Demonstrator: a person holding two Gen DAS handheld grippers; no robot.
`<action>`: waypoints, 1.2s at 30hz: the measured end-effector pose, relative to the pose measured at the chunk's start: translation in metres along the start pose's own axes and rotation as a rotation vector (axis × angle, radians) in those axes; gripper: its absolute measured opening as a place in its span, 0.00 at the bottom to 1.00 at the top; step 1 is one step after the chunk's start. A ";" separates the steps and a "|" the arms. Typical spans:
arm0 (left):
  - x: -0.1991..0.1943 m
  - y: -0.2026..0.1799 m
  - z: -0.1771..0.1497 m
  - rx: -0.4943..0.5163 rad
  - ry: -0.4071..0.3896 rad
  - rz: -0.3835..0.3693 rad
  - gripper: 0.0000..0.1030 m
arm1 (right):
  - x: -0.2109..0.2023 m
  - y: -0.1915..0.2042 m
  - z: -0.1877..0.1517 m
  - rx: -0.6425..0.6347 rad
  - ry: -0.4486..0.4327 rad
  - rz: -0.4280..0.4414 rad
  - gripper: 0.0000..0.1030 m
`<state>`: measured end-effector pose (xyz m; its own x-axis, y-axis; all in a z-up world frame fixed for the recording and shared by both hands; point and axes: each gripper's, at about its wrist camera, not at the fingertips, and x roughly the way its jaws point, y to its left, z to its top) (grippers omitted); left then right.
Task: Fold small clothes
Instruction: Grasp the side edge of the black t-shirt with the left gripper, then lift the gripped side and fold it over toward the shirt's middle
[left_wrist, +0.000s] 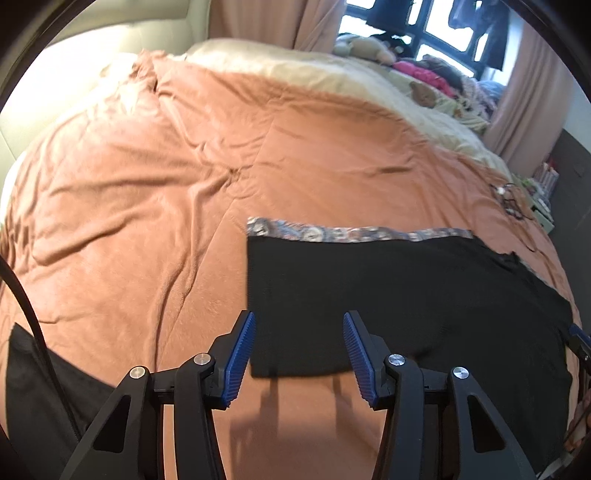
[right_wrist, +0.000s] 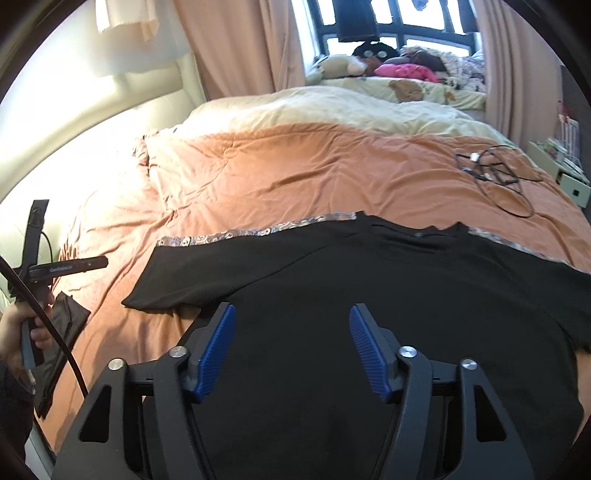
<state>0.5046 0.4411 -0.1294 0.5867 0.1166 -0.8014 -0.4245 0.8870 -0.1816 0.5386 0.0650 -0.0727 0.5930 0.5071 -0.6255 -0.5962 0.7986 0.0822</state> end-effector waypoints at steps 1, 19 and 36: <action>0.009 0.004 0.002 -0.010 0.012 -0.001 0.47 | 0.006 0.000 0.003 -0.006 0.010 -0.001 0.47; 0.112 0.029 0.014 -0.059 0.128 0.036 0.06 | 0.126 0.031 0.042 -0.013 0.141 0.107 0.22; 0.030 -0.040 0.084 0.074 -0.048 -0.017 0.05 | 0.201 0.043 0.041 0.162 0.244 0.220 0.10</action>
<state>0.5975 0.4470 -0.0983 0.6264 0.1212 -0.7700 -0.3634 0.9194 -0.1509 0.6542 0.2149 -0.1625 0.3016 0.5961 -0.7441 -0.5906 0.7295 0.3450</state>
